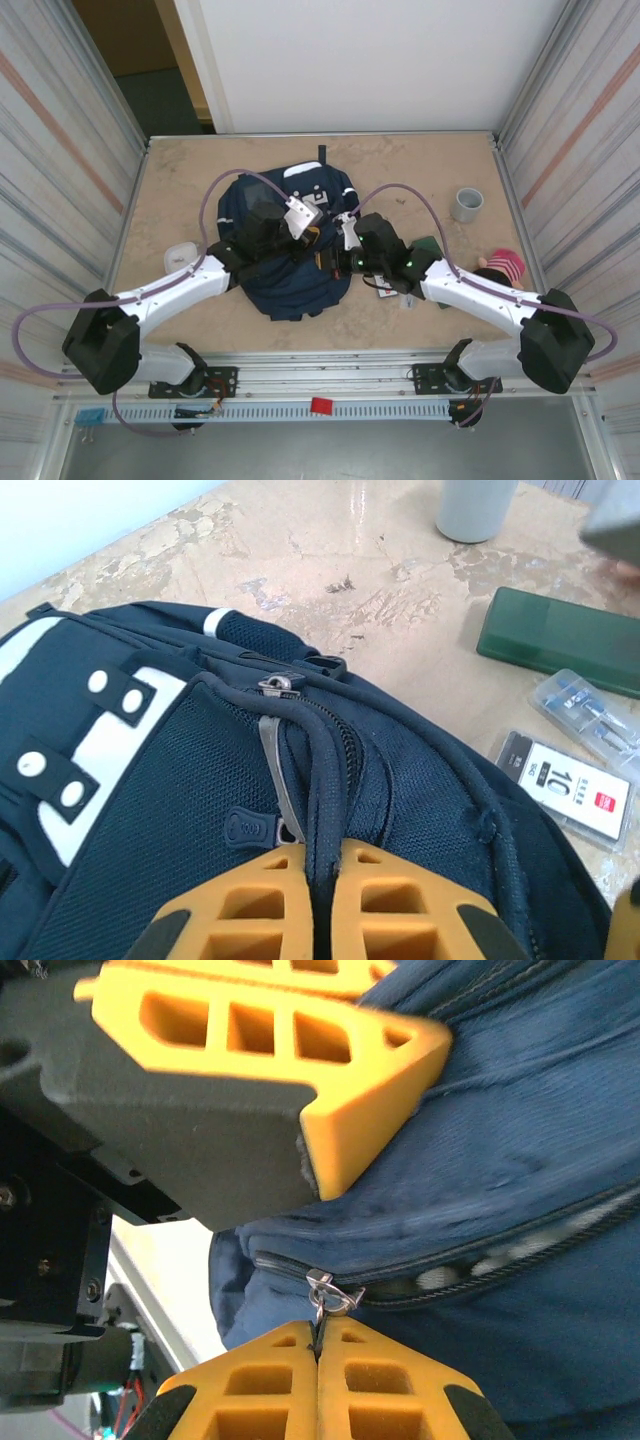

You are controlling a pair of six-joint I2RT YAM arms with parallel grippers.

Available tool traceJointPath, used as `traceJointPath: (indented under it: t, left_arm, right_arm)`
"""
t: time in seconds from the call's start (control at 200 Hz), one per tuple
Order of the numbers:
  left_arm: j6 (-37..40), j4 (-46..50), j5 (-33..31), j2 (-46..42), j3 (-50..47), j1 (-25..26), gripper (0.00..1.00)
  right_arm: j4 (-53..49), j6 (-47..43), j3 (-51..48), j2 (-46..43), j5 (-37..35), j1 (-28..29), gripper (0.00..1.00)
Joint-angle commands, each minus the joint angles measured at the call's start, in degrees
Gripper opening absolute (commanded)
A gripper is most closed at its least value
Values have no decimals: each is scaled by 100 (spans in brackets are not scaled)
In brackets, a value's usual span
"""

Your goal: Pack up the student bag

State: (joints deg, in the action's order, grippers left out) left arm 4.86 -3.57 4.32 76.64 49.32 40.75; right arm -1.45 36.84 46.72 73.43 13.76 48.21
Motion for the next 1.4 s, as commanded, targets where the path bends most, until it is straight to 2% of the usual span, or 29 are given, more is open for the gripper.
traceJointPath:
  t: [0.0,0.11,0.165,0.215,0.331,0.536,0.686,0.882,0.987,1.012,1.082,1.137,1.188,1.253,1.313,1.393]
  left_arm:
    - [-323,-1004,-143,-53,369,-32,0]
    - [248,-1012,474,-251,162,-37,0]
    - [481,-1022,706,-389,44,-33,0]
    - [669,-1041,854,-513,-70,-42,0]
    - [810,-1135,1272,-713,-254,-188,0]
    - [892,-1321,2295,-833,-414,-504,0]
    - [1131,-1230,2978,-871,-395,-568,0]
    - [1330,-1139,3384,-971,-449,-585,0]
    - [1482,-971,3544,-1013,-445,-612,0]
    - [1519,-911,3564,-1025,-440,-612,0]
    - [1583,-726,3540,-1055,-423,-610,0]
    - [1532,-634,3350,-1108,-441,-607,0]
    - [1335,-582,3032,-1190,-463,-612,7]
    - [742,-448,2429,-1325,-450,-612,21]
    - [227,-67,2111,-1472,-345,-608,32]
    - [-266,637,1748,-1740,-241,-507,37]
  right_arm:
    - [220,498,-76,23,9,243,4]
    - [116,533,-11,-179,-89,186,30]
    - [40,572,50,-399,-159,160,49]
    - [-44,676,72,-644,-365,136,56]
    - [-232,1608,-23,-1146,-842,-80,67]
    - [734,3316,-538,-1241,-710,-235,68]
    - [1311,3800,-640,-885,-697,-317,70]
    - [1967,4030,-576,-343,-512,-540,69]
    - [2298,4095,-512,-60,-357,-604,62]
    - [2342,4094,-493,-4,-319,-610,58]
    - [2391,4086,-470,65,-350,-619,32]
    - [2413,4069,-488,49,-444,-614,18]
    - [2412,4029,-505,17,-540,-586,8]
    - [2363,3977,-515,-46,-704,-522,0]
    - [2302,3942,-494,-83,-845,-452,0]
    - [2182,3864,-409,-93,-994,-346,0]
